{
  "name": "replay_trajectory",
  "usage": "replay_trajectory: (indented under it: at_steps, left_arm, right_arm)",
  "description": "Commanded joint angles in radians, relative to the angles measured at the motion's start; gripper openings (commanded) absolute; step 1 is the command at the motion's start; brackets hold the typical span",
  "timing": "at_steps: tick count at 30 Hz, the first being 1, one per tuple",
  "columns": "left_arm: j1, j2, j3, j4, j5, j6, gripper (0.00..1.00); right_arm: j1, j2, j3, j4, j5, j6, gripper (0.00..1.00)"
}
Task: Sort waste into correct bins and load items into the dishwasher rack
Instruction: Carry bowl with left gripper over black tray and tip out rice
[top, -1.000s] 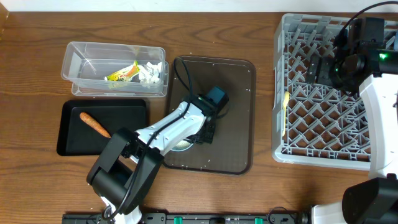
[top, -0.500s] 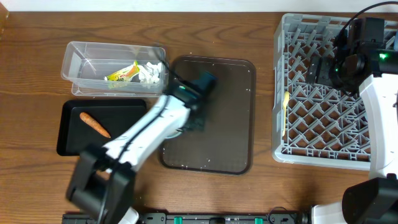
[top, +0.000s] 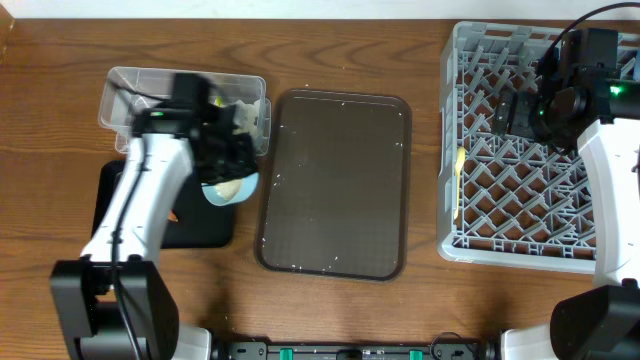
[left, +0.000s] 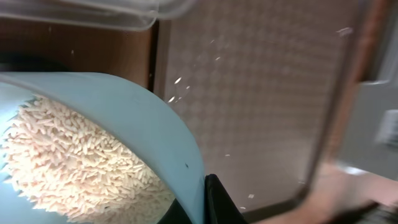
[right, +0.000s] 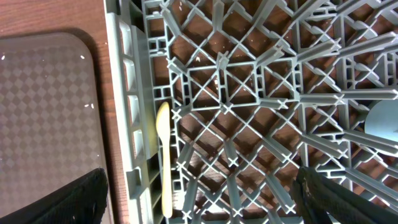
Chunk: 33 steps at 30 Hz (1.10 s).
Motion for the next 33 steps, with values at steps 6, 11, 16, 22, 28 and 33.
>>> replay_trajectory:
  at_steps: [6,11,16,22,28,33]
  left_arm:
    - [0.234,-0.004,-0.087,0.026,0.416,0.17,0.06]
    - [0.332,-0.004,-0.174,0.077,0.569,0.208,0.06]
    - [0.41,-0.003,-0.272,0.179,0.739,0.208,0.06]
    - [0.496,0.0,-0.332,0.238,0.938,0.192,0.06]
    - [0.568,0.003,-0.333,0.242,1.026,0.048,0.06]
    - [0.608,0.003,-0.333,0.242,1.026,-0.032,0.06]
  right_arm:
    - [-0.002,0.0,0.005,-0.005,-0.004,-0.008,0.94]
    - [-0.001,0.0,0.005,-0.004,-0.004,-0.007,0.94]
    - [-0.002,0.0,0.005,-0.005,-0.004,-0.007,0.94]
    - [-0.002,0.0,0.005,-0.007,-0.004,-0.008,0.93]
    - [-0.002,0.0,0.005,-0.008,-0.004,-0.007,0.93]
    - [-0.002,0.0,0.005,-0.008,-0.004,-0.008,0.93]
